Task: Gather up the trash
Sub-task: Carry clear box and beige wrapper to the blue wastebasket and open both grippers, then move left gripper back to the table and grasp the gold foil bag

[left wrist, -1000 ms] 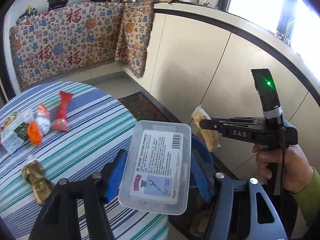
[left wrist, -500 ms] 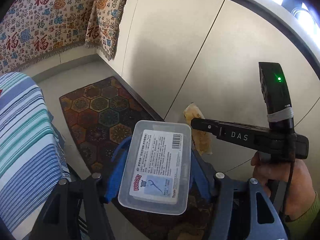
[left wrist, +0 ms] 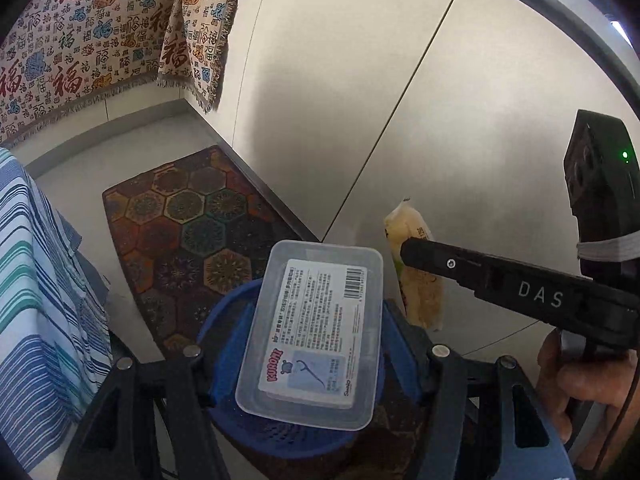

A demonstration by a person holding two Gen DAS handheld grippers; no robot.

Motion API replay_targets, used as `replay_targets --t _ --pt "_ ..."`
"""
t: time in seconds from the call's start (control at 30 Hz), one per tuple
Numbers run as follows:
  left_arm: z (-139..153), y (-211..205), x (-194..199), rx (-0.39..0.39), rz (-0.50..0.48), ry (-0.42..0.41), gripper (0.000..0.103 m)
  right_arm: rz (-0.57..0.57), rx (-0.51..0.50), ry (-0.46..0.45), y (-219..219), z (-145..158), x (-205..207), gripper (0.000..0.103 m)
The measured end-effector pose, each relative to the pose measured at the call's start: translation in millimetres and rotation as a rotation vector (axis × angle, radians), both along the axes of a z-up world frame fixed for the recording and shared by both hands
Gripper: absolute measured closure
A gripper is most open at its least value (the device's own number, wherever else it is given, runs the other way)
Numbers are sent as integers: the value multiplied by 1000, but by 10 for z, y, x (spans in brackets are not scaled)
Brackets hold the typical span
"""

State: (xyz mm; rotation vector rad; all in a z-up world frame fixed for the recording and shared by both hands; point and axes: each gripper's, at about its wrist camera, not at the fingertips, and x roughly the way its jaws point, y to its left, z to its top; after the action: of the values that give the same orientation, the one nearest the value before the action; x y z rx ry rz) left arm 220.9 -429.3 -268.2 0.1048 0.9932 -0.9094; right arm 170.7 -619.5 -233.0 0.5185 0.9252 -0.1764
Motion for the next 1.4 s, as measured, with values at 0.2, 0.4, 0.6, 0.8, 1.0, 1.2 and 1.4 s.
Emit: replay_targets --t 0.2,0.4,0.6,0.8,1.0,1.2,1.4 --pt "-93 -70 34 -4 -24 33 24 -32 7 -28 -56 52 -45 57" --pt "-16 10 -3 -6 3 7 24 -67 -28 -65 -59 152 -72 52" --pt "370 469 -175 -32 55 -47 24 -85 -119 -92 32 286 -72 21" --pt "661 1286 -505 11 101 -140 24 -10 -239 -117 349 419 -8 17" --pt "573 2137 -779 127 215 -197 24 179 -372 -193 1171 545 -14 12" --pt "476 2923 -792 188 390 -201 24 443 -345 -255 2330 505 6 12" --pt "347 3432 -679 235 519 -188 24 592 -333 -173 3214 235 256 16"
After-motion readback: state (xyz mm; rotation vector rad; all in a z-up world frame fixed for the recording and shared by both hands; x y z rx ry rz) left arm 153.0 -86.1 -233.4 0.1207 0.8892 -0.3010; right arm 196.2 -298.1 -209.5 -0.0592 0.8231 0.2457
